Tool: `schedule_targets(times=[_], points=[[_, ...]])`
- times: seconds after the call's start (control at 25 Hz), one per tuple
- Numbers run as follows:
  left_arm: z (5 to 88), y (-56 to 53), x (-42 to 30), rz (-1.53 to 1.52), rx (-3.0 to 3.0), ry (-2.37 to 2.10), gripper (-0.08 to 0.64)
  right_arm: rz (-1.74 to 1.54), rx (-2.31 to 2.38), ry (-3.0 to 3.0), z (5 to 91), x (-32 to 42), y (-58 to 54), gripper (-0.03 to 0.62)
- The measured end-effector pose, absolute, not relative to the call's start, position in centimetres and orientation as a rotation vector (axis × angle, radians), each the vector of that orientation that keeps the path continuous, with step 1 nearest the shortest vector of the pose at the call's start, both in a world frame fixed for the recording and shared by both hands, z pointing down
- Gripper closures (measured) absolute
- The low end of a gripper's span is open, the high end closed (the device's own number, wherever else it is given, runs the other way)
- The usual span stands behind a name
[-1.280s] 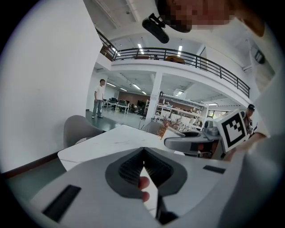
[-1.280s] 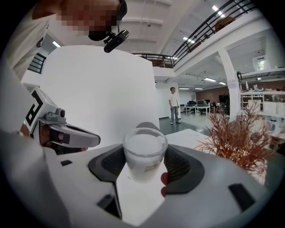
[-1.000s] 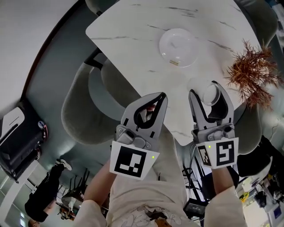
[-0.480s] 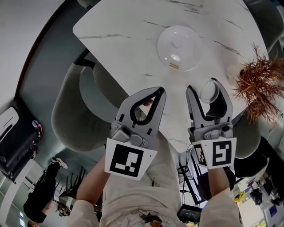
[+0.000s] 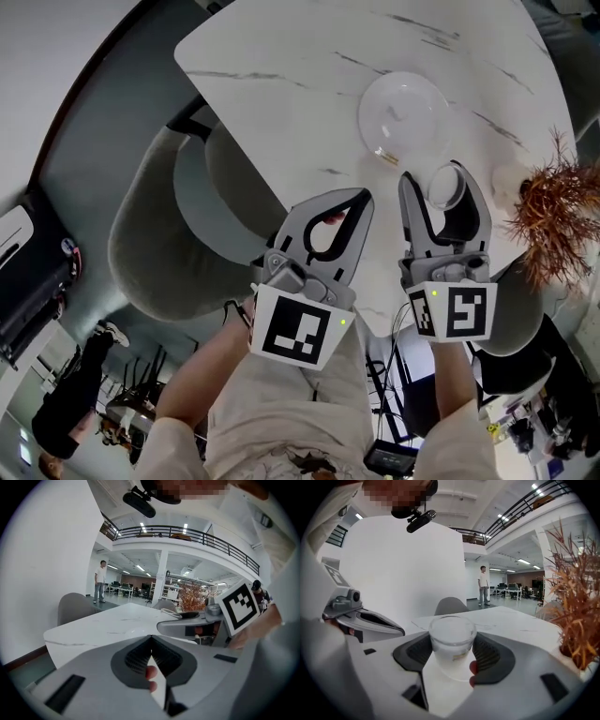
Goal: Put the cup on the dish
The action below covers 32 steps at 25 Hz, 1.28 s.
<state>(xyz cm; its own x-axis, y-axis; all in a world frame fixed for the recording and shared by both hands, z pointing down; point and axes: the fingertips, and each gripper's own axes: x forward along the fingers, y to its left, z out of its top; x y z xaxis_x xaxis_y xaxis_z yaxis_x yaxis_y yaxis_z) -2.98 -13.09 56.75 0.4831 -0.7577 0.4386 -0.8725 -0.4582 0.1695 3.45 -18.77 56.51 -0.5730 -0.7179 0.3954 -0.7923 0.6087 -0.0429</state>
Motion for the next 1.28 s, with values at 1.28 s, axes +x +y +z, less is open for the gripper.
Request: schedule_targets(times=[1.28], points=[[61.0,-16.1,-5.7,0.383,2.252,-1.395,0.557,0.233,1.243,-2.429,61.8,-0.4,-23.6,0.324]])
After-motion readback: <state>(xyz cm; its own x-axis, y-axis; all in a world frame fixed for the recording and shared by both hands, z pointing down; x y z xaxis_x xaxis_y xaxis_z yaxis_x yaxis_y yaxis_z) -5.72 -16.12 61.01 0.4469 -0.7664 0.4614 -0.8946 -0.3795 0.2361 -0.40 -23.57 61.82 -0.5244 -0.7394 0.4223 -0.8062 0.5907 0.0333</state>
